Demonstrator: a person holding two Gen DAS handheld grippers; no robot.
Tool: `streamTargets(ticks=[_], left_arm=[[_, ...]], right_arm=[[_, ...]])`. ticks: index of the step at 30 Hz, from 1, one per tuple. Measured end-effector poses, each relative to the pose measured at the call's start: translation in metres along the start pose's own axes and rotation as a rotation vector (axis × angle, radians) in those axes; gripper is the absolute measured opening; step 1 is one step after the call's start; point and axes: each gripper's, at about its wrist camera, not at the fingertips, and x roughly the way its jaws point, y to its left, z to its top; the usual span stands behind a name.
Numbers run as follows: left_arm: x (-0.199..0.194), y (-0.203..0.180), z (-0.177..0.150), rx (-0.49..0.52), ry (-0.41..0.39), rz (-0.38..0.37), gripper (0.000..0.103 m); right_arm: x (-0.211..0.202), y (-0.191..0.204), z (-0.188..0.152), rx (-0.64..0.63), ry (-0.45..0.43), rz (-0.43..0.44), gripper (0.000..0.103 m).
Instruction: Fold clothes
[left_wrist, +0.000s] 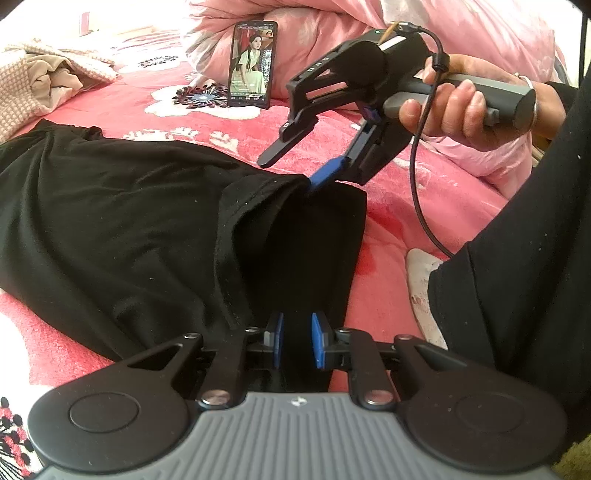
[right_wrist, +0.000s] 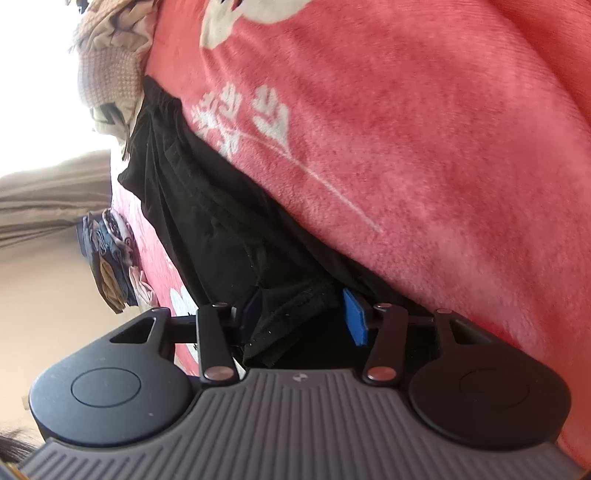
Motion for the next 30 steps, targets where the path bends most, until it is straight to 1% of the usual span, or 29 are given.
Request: streamTargets(ticks=[1, 3, 4, 6, 9, 14, 16, 18, 22, 26, 30], left_arm=[[0.0, 0.0, 0.0, 0.0, 0.0, 0.0, 0.016], [0.001, 0.0, 0.0, 0.001, 0.001, 0.0, 0.017], [0.001, 0.0, 0.0, 0.001, 0.002, 0.001, 0.017], [0.001, 0.0, 0.0, 0.002, 0.003, 0.001, 0.017], [0.002, 0.001, 0.0, 0.003, 0.004, 0.001, 0.017], [-0.001, -0.001, 0.001, 0.023, -0.008, 0.008, 0.019], [-0.005, -0.001, 0.001, 0.036, -0.029, 0.017, 0.026], [-0.008, -0.002, 0.001, 0.049, -0.05, 0.027, 0.03], [-0.009, -0.003, 0.003, 0.063, -0.06, 0.057, 0.037], [-0.006, -0.003, 0.003, 0.07, -0.055, 0.084, 0.04], [-0.002, -0.004, 0.001, 0.106, -0.051, 0.145, 0.042]], right_arm=[[0.001, 0.002, 0.0, -0.009, 0.006, 0.002, 0.04], [0.002, 0.005, 0.0, -0.029, 0.021, 0.01, 0.03], [0.003, 0.007, -0.001, -0.041, 0.027, 0.013, 0.027], [0.002, 0.012, -0.004, -0.068, 0.036, 0.013, 0.018], [-0.002, 0.019, -0.008, -0.124, 0.026, 0.008, 0.008], [-0.012, 0.031, -0.012, -0.214, -0.011, -0.026, 0.004], [-0.015, 0.032, -0.011, -0.228, -0.019, -0.038, 0.004], [-0.018, 0.033, -0.01, -0.24, -0.025, -0.049, 0.004], [-0.023, 0.033, -0.008, -0.242, -0.037, -0.058, 0.004], [-0.024, 0.034, -0.008, -0.242, -0.039, -0.064, 0.004], [-0.025, 0.036, -0.008, -0.243, -0.037, -0.053, 0.004]])
